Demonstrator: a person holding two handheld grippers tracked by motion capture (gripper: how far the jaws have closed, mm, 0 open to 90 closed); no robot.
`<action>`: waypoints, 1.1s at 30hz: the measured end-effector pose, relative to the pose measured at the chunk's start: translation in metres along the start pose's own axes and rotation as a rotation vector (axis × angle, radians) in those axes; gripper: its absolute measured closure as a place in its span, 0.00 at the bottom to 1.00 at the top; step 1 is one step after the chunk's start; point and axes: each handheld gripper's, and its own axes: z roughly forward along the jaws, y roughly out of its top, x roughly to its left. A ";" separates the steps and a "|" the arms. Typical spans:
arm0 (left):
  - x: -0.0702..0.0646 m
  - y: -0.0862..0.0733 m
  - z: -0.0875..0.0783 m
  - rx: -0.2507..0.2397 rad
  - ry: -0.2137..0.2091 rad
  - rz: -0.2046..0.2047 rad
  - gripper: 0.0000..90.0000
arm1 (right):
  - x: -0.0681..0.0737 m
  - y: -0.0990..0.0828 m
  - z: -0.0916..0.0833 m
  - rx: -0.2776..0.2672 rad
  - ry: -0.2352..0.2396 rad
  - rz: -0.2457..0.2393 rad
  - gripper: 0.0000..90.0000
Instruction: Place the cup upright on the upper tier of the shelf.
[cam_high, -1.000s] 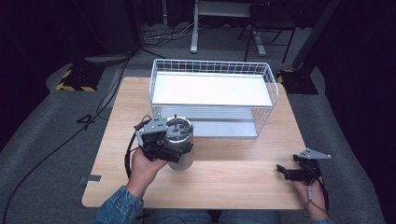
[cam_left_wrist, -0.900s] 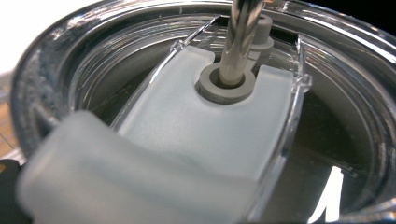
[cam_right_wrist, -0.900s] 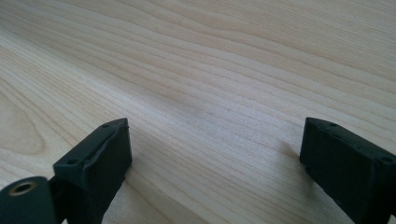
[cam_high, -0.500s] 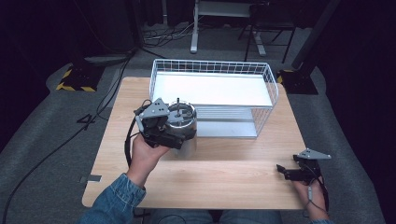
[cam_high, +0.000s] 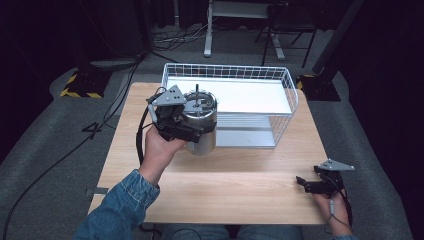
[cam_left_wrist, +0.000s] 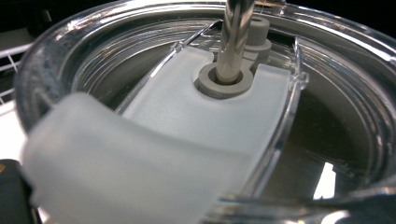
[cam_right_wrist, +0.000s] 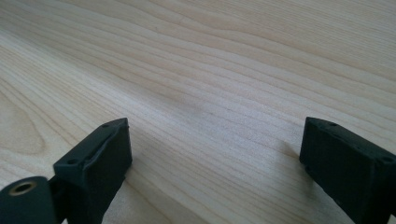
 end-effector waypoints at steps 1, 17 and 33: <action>0.001 0.004 0.001 -0.004 0.004 -0.002 0.04 | 0.000 0.000 0.000 0.000 0.001 0.000 0.11; 0.020 0.045 0.018 -0.061 0.034 -0.025 0.04 | 0.000 0.000 0.000 -0.001 0.001 -0.001 0.11; 0.037 0.075 0.053 -0.110 0.099 -0.063 0.04 | 0.000 0.000 0.000 0.000 0.005 -0.003 0.11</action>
